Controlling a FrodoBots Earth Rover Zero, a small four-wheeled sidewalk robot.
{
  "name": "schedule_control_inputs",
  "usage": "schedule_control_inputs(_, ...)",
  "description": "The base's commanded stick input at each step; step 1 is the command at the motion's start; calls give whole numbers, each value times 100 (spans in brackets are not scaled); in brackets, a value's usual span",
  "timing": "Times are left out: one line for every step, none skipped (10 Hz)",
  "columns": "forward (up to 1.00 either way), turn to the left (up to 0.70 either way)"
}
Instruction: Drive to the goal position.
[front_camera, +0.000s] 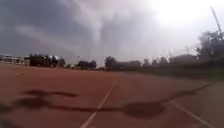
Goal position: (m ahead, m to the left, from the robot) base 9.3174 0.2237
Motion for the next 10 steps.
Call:
schedule_control_inputs(70, -30)
schedule_control_inputs(70, -35)
schedule_control_inputs(70, -35)
schedule_control_inputs(70, -35)
schedule_control_inputs(70, -35)
schedule_control_inputs(70, -35)
schedule_control_inputs(70, -35)
schedule_control_inputs(70, -35)
schedule_control_inputs(70, -35)
schedule_control_inputs(70, -32)
